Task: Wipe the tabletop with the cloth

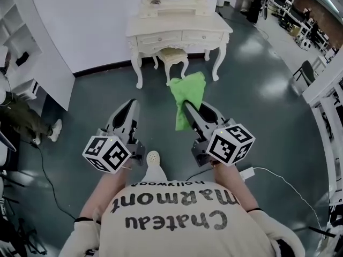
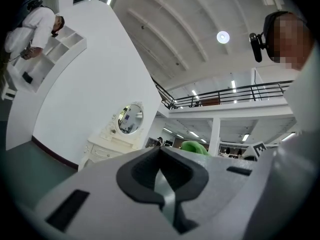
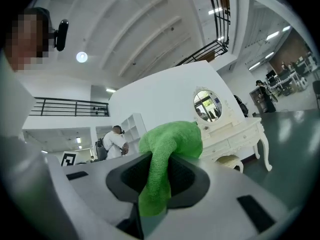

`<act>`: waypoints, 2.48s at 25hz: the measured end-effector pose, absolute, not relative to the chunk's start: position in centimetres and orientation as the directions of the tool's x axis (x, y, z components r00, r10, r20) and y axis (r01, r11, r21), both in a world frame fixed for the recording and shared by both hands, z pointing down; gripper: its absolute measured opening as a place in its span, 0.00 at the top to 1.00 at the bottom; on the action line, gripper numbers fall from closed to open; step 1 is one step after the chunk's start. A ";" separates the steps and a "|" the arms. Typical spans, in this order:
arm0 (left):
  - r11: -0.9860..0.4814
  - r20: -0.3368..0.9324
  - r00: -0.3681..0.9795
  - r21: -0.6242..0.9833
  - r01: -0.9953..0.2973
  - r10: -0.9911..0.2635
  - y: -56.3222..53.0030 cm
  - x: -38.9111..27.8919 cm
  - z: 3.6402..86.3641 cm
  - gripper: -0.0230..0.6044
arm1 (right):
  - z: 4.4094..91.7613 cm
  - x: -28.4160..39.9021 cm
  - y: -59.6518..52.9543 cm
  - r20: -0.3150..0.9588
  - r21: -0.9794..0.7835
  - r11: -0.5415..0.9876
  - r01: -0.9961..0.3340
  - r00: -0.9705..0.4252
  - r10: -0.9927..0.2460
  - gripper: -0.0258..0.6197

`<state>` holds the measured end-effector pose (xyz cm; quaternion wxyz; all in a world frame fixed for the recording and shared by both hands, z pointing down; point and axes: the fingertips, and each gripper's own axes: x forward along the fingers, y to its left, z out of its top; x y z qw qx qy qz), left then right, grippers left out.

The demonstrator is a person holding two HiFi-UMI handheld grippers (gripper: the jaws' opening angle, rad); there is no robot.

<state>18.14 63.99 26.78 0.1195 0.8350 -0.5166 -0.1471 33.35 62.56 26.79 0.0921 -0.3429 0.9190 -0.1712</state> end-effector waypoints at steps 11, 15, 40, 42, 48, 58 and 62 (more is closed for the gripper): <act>-0.430 -0.110 0.419 0.353 -0.831 -0.901 56.7 12.4 27.7 0.95 | 28.6 28.0 54.2 0.022 -0.453 0.665 -0.594 -0.753 -0.658 0.81; -0.424 -0.122 0.409 0.366 -0.828 -0.904 52.8 9.2 27.3 0.95 | 28.1 25.1 50.1 0.035 -0.469 0.654 -0.594 -0.752 -0.658 0.81; -0.437 -0.113 0.428 0.381 -0.815 -0.897 35.8 -3.5 28.7 0.95 | 30.1 14.1 31.5 0.124 -0.455 0.573 -0.681 -0.686 -0.717 0.81; -0.427 -0.090 0.430 0.408 -0.807 -0.899 35.4 -3.9 30.1 0.95 | 31.0 13.5 30.8 0.146 -0.461 0.564 -0.685 -0.685 -0.714 0.81; -0.380 -0.026 0.413 0.448 -0.809 -0.910 33.4 -4.8 33.0 0.95 | 32.9 12.3 28.6 0.184 -0.471 0.561 -0.681 -0.698 -0.692 0.81; -0.392 -0.032 0.425 0.453 -0.801 -0.905 26.3 -5.0 32.3 0.95 | 32.9 10.7 20.8 0.189 -0.461 0.605 -0.649 -0.738 -0.647 0.81; -0.395 -0.044 0.422 0.453 -0.799 -0.906 22.6 -4.6 31.2 0.95 | 31.8 10.5 16.7 0.178 -0.454 0.625 -0.635 -0.752 -0.635 0.81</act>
